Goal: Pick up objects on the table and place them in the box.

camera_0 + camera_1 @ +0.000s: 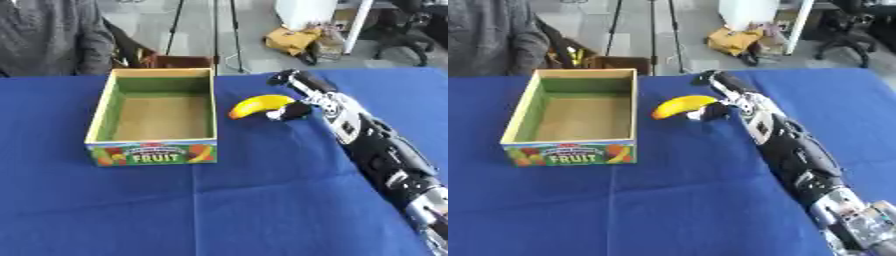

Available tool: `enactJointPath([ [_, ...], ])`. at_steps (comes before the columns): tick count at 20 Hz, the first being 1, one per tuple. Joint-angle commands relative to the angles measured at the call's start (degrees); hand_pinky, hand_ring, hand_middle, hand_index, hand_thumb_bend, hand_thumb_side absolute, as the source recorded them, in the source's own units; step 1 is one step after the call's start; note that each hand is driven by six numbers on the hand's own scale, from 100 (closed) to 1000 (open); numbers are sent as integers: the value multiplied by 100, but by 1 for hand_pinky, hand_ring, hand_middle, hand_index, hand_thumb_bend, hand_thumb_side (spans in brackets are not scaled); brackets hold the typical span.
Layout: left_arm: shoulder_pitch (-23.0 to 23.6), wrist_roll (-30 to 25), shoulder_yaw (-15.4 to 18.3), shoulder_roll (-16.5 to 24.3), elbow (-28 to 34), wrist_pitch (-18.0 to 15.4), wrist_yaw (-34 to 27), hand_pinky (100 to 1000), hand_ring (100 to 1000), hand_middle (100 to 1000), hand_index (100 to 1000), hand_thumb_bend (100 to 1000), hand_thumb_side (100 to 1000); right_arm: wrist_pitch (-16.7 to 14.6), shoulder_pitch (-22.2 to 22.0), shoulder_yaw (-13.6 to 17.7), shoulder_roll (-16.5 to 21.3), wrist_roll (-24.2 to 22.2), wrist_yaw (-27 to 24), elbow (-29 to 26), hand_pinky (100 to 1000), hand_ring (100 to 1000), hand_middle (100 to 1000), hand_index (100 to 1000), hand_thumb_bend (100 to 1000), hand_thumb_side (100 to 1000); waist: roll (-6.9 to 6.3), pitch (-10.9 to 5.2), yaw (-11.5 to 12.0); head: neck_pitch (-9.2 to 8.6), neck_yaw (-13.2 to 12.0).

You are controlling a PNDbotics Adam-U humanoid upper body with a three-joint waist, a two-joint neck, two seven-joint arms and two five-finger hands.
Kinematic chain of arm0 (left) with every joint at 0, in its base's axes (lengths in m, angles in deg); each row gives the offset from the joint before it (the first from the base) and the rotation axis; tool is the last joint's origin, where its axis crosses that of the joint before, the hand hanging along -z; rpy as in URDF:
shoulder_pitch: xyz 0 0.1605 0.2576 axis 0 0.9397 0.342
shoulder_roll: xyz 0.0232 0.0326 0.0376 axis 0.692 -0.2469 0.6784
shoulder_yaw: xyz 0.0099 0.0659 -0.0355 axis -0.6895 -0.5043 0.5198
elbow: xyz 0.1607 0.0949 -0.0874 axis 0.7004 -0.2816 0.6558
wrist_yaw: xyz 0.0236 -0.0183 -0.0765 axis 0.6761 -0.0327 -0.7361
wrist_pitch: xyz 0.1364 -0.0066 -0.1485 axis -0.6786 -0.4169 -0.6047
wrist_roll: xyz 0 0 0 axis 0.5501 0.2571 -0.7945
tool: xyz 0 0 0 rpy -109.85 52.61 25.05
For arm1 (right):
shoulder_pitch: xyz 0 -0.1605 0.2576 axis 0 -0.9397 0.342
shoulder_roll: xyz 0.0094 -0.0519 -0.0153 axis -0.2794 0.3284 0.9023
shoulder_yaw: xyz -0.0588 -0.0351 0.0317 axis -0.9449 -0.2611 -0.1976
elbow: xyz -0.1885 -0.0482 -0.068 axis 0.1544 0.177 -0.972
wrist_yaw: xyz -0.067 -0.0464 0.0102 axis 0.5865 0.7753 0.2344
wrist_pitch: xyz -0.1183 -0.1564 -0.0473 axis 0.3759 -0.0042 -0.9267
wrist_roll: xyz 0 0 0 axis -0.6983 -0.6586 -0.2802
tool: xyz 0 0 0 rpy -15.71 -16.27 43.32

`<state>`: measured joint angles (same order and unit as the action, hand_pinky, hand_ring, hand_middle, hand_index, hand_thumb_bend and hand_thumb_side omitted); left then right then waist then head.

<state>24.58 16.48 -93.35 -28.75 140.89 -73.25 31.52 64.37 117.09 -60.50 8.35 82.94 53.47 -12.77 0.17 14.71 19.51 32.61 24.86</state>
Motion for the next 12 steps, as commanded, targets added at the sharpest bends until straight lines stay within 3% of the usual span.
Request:
enactJointPath([
  [1, -67, -22, -32, 3, 126, 6, -22, 779, 659, 628, 779, 381, 1000, -6, 64, 12, 187, -42, 48, 3, 798, 811, 743, 818, 569, 438, -14, -78, 7, -61, 40],
  [10, -71, -28, -32, -11, 129, 8, -40, 779, 657, 616, 779, 379, 1000, -19, 31, 2, 120, -136, 71, 95, 777, 770, 706, 799, 541, 423, -40, -36, -10, -80, 25],
  [12, -72, -29, -32, -14, 128, 8, -42, 779, 657, 615, 779, 379, 1000, -20, 31, -2, 109, -145, 70, 96, 737, 735, 668, 775, 525, 412, -38, -30, -17, -77, 23],
])
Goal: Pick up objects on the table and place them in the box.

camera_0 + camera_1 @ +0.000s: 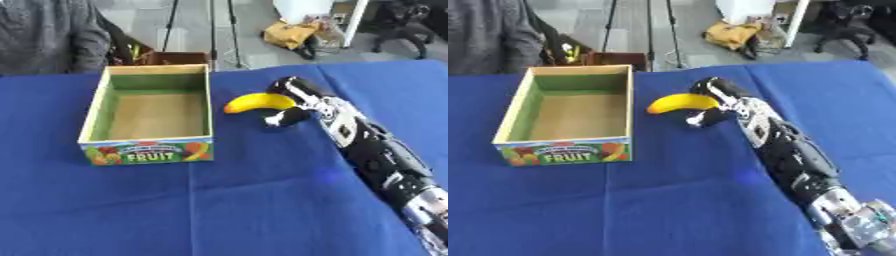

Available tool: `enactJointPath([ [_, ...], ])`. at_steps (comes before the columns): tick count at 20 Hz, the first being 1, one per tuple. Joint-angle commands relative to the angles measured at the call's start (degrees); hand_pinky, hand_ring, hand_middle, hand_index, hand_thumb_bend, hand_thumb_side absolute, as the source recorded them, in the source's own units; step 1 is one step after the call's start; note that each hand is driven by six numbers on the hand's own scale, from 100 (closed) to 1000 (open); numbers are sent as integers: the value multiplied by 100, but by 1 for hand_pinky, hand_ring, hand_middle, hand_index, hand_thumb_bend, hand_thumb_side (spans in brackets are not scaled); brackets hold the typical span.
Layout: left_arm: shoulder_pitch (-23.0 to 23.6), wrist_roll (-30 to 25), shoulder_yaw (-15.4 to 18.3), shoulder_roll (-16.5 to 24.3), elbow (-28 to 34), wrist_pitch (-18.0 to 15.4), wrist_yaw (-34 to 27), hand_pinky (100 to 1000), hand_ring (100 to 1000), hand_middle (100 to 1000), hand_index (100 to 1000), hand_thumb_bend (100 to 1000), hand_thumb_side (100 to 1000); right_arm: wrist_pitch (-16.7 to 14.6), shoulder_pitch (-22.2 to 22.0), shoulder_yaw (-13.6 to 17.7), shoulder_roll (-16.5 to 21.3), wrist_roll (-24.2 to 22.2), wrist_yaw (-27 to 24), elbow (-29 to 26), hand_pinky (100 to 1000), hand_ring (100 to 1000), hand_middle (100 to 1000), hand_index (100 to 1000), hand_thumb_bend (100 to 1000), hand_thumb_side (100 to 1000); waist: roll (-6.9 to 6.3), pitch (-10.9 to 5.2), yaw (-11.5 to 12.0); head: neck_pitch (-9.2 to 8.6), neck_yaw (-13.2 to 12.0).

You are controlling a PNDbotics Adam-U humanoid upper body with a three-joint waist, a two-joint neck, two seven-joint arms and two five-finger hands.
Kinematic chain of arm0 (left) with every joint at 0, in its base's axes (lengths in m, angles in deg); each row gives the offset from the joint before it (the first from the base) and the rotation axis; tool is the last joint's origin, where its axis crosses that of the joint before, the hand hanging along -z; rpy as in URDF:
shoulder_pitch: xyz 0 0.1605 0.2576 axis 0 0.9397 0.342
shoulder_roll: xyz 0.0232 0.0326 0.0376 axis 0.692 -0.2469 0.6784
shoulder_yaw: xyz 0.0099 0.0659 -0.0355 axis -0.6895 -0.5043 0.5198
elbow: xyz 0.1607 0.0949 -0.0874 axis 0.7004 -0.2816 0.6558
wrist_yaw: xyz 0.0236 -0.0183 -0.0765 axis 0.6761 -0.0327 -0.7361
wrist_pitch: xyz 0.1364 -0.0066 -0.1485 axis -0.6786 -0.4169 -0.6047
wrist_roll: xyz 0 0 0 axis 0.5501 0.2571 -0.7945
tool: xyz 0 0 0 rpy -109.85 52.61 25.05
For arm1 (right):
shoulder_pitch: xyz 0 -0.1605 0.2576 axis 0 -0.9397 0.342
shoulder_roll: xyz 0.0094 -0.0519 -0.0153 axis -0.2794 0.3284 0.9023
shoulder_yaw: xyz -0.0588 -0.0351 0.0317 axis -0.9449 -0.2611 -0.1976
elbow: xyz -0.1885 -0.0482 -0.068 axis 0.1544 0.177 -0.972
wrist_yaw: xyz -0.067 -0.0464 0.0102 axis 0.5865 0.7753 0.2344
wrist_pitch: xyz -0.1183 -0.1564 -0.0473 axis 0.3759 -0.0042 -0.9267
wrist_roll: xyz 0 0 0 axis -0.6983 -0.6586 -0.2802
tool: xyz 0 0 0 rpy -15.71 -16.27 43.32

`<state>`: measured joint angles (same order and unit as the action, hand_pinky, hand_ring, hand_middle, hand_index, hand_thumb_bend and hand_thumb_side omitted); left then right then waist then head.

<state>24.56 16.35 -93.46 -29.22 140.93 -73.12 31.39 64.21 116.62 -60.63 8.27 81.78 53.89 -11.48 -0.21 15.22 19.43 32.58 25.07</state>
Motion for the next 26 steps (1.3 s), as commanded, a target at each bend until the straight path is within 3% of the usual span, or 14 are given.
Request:
enactJointPath([
  [1, -71, -18, -22, 33, 124, -5, -29, 779, 657, 615, 779, 379, 1000, -5, 79, 10, 111, -32, 27, -31, 726, 723, 655, 765, 523, 408, -1, -78, -12, -72, 2],
  [6, -76, -15, -17, 31, 125, -7, -31, 779, 656, 614, 779, 379, 1000, 3, 78, 12, 93, 15, 24, -26, 658, 645, 595, 711, 492, 403, 2, -65, -23, -82, 8],
  [9, -83, -18, -17, 33, 125, -7, -30, 780, 655, 613, 779, 380, 1000, 9, 81, 9, 90, 72, 31, -31, 582, 573, 529, 642, 441, 366, 2, -56, -36, -85, 4],
  [14, -94, -25, -18, 36, 129, -7, -31, 780, 655, 613, 780, 380, 1000, 19, 74, -5, 82, 104, 70, -17, 526, 525, 491, 600, 415, 315, 1, -54, -48, -93, -1],
  [16, -98, -28, -19, 37, 130, -7, -31, 780, 655, 613, 780, 380, 1000, 20, 74, -11, 78, 100, 100, -14, 476, 487, 458, 561, 375, 271, 0, -55, -54, -97, -2],
  [20, -103, -30, -18, 39, 131, -6, -27, 780, 654, 613, 780, 380, 1000, 32, 72, 5, 72, 185, 120, -31, 378, 395, 403, 513, 302, 266, 4, -62, -69, -106, -9],
  [21, -103, -31, -18, 39, 131, -6, -26, 780, 654, 613, 780, 380, 1000, 35, 73, 14, 73, 224, 100, -44, 314, 336, 371, 486, 259, 260, 3, -66, -75, -106, -11],
  [26, -107, -33, -14, 49, 132, -8, -17, 780, 654, 613, 780, 381, 1000, 55, 76, 8, 106, 398, -87, -212, 282, 307, 356, 476, 250, 254, -2, -101, -134, -110, -29],
])
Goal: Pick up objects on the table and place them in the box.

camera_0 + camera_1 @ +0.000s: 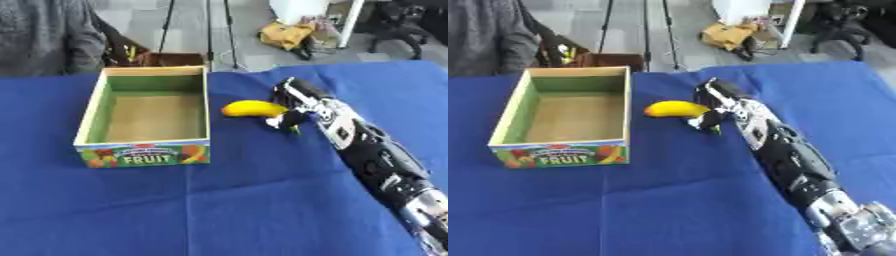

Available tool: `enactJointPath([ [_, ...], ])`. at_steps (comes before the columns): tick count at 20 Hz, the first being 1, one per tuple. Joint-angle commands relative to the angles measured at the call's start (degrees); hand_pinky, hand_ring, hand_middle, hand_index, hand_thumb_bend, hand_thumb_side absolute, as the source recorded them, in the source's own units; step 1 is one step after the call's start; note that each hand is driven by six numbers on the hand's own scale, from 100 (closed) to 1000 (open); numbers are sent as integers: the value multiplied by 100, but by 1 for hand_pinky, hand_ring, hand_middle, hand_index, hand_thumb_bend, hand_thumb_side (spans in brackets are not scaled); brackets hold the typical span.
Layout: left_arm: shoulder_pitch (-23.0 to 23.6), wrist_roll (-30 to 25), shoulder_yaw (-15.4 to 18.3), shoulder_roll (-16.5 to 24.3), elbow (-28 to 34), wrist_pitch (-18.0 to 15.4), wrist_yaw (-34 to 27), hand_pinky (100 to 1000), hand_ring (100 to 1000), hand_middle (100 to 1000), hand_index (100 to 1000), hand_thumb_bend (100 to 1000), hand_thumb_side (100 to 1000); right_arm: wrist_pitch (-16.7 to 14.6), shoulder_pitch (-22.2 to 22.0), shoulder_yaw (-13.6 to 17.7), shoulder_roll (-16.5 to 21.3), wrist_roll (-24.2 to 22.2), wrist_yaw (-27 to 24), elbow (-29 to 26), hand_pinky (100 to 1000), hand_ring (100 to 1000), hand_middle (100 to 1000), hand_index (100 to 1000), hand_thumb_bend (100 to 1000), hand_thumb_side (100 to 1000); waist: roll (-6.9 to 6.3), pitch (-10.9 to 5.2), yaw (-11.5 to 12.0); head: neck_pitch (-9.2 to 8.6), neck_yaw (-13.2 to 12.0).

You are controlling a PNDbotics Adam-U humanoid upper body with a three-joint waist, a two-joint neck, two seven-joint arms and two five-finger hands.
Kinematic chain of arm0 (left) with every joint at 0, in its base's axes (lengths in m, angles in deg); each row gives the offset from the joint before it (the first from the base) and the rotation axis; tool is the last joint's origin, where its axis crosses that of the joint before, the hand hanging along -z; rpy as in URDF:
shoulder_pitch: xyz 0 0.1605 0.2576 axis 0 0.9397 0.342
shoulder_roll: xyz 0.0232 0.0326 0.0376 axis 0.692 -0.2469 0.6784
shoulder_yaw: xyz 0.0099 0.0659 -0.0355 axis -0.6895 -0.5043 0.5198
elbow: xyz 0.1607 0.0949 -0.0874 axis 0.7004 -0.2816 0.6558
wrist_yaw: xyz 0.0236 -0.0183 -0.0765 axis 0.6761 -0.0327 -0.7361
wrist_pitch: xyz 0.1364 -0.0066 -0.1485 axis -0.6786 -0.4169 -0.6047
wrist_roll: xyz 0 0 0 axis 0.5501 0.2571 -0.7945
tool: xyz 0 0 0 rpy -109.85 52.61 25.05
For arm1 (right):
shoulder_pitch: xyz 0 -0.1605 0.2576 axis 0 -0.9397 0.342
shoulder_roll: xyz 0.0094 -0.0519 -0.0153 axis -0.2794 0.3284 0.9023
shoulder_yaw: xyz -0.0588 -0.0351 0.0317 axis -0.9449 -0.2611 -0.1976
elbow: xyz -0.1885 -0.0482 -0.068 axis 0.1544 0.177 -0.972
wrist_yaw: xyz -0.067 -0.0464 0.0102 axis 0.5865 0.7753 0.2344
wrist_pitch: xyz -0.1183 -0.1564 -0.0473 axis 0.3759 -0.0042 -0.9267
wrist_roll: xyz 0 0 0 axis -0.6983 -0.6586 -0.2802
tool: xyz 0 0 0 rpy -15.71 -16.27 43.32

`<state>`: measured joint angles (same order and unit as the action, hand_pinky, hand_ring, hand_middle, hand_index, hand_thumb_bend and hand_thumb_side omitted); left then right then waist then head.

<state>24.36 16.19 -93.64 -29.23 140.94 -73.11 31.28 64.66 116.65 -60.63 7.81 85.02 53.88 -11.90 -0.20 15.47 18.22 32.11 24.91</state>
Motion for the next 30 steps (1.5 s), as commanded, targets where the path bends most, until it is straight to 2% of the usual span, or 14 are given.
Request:
enactJointPath([
  [1, -86, -18, 5, 52, 131, -10, -4, 780, 654, 614, 780, 382, 1000, 13, 77, 5, 162, 83, -130, -222, 282, 306, 356, 476, 251, 254, -2, -135, -29, -63, -16],
  [12, -71, -23, 18, 80, 130, -31, 40, 780, 654, 615, 781, 387, 1000, 193, 169, 36, 403, -12, -923, -1033, 277, 303, 355, 476, 263, 258, 78, -280, -215, -67, -57],
  [16, -74, -33, 14, 82, 132, -42, 57, 779, 654, 615, 781, 389, 1000, 171, 269, -97, 379, -150, -1129, -1386, 276, 305, 356, 476, 261, 262, 118, -327, -206, -67, -58],
  [25, -92, -92, -19, 57, 164, -50, 49, 778, 663, 615, 782, 394, 1000, 58, 679, -475, -128, -672, -995, -1577, 281, 309, 360, 476, 258, 271, 139, -417, 6, -56, 39],
  [30, -163, -152, -43, 3, 217, -65, 23, 777, 664, 615, 783, 398, 1000, -109, 854, -701, -635, -961, -717, -1438, 286, 312, 360, 477, 259, 272, 141, -438, 220, -102, 154],
])
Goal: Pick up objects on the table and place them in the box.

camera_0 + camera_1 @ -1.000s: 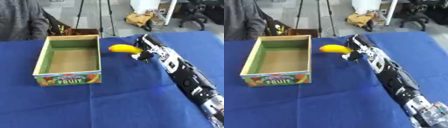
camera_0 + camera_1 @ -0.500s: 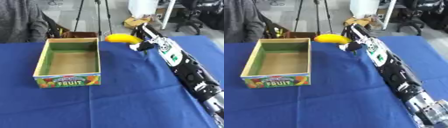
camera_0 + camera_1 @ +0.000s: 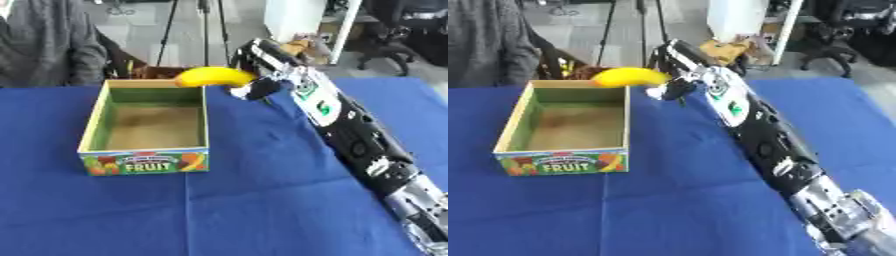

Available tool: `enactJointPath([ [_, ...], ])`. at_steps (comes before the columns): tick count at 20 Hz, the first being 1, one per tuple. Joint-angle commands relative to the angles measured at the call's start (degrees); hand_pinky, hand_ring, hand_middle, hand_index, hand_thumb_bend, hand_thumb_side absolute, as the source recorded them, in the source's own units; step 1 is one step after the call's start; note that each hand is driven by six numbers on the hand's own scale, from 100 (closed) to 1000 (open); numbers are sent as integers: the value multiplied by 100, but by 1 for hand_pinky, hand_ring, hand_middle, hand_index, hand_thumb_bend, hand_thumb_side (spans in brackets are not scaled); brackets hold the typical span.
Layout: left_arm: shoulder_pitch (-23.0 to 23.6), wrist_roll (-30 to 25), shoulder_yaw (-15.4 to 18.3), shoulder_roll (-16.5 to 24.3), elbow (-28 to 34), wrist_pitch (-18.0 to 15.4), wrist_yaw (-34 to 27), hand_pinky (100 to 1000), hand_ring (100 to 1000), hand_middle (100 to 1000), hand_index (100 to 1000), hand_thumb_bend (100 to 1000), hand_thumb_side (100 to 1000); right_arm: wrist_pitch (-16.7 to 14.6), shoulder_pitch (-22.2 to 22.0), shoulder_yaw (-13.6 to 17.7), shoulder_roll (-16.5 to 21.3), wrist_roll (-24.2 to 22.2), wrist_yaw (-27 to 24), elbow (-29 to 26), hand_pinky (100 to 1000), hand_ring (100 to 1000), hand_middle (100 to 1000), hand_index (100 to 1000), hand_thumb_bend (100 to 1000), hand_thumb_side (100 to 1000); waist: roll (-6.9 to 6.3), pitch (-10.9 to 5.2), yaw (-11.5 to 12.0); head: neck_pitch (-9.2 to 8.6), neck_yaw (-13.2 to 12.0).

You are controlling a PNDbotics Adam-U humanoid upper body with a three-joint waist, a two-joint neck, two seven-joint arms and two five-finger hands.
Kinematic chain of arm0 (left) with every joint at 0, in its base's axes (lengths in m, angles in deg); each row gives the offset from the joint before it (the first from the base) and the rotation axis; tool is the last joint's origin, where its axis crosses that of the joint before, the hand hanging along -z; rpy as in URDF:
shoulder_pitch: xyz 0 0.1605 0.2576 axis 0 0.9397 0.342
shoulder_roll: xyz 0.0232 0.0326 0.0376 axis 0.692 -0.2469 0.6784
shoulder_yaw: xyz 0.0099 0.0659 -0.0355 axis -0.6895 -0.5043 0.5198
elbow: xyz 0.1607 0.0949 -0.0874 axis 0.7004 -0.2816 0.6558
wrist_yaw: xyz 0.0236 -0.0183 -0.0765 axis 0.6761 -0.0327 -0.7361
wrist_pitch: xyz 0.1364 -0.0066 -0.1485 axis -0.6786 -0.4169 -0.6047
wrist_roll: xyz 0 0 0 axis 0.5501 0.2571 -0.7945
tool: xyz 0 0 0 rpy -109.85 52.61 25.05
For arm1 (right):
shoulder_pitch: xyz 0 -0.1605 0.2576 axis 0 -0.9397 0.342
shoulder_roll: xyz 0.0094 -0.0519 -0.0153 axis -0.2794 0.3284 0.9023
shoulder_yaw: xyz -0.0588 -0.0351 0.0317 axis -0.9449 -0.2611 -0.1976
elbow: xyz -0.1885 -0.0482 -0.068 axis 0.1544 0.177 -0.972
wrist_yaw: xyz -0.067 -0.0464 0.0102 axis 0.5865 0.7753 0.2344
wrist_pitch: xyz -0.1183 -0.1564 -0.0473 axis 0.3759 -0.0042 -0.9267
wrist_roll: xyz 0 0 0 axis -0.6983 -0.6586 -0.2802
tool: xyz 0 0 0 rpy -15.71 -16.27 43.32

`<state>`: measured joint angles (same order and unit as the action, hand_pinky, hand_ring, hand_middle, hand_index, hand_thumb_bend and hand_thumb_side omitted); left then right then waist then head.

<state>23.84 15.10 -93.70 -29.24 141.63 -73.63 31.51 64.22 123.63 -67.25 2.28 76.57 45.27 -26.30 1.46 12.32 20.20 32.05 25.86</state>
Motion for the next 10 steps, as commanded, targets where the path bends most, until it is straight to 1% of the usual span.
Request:
enactJointPath([
  [1, -124, -57, -44, -5, 159, -15, -7, 777, 664, 614, 783, 397, 1000, -87, 170, -56, -163, -149, 197, 51, 287, 313, 361, 478, 258, 272, -29, -122, 56, -102, 83],
  [8, -148, -116, -66, -71, 196, -15, -50, 775, 662, 612, 782, 400, 1000, -221, 189, -160, -632, -339, 529, 378, 299, 323, 365, 483, 271, 277, -70, -93, 224, -136, 199],
  [9, -146, -118, -69, -76, 196, -13, -54, 775, 661, 612, 782, 400, 1000, -236, 190, -172, -674, -349, 591, 425, 304, 327, 369, 487, 292, 290, -75, -88, 236, -141, 205],
  [10, -145, -119, -70, -80, 195, -12, -57, 775, 661, 612, 782, 400, 1000, -254, 187, -181, -709, -356, 653, 468, 317, 339, 385, 500, 334, 318, -79, -85, 244, -144, 211],
])
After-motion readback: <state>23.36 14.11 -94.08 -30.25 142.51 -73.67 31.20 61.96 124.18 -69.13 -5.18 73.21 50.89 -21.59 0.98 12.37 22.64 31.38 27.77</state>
